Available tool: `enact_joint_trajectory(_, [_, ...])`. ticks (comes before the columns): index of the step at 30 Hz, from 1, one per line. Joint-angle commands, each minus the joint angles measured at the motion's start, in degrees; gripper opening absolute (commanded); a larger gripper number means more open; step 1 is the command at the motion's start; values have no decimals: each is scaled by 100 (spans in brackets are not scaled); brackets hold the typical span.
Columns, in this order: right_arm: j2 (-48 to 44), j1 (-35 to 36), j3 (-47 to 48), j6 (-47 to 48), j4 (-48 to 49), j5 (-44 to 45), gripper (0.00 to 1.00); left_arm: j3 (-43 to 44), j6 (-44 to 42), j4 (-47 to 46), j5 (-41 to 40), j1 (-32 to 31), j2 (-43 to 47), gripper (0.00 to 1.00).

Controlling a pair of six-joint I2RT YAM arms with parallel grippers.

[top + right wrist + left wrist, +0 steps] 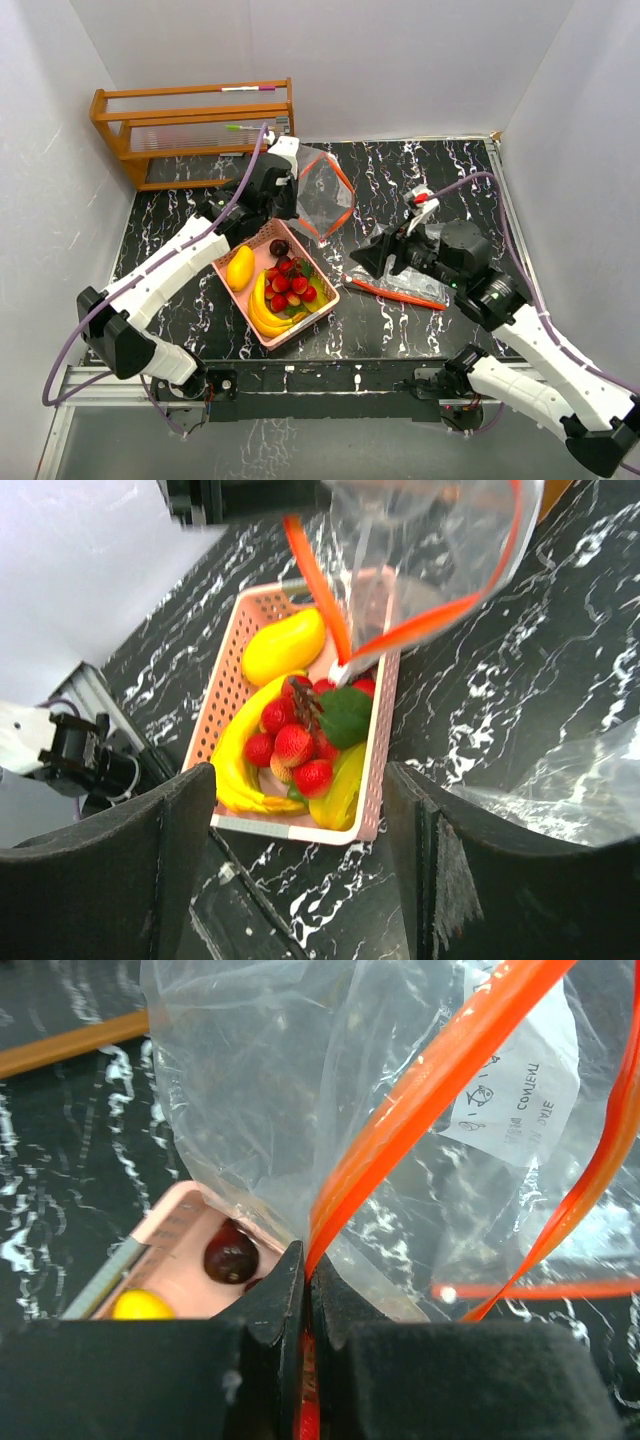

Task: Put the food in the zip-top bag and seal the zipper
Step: Pick up the fake fruit from the bin.

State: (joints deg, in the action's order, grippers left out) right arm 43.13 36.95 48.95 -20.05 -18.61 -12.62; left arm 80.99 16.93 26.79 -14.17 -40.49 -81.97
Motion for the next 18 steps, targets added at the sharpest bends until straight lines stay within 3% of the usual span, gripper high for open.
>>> enact_joint_trajectory(1, [320, 209, -202, -161, 740, -240, 69, 445, -177, 404, -1059, 116, -231, 0])
enact_joint_trajectory(13, [2051, 1724, 180, 7, 1208, 1453, 68, 113, -270, 822, -2206, 815, 310, 0])
enact_joint_trajectory(18, [2605, 1930, 94, -57, 1769, 1909, 68, -117, -348, 735, -2115, 1023, 941, 0])
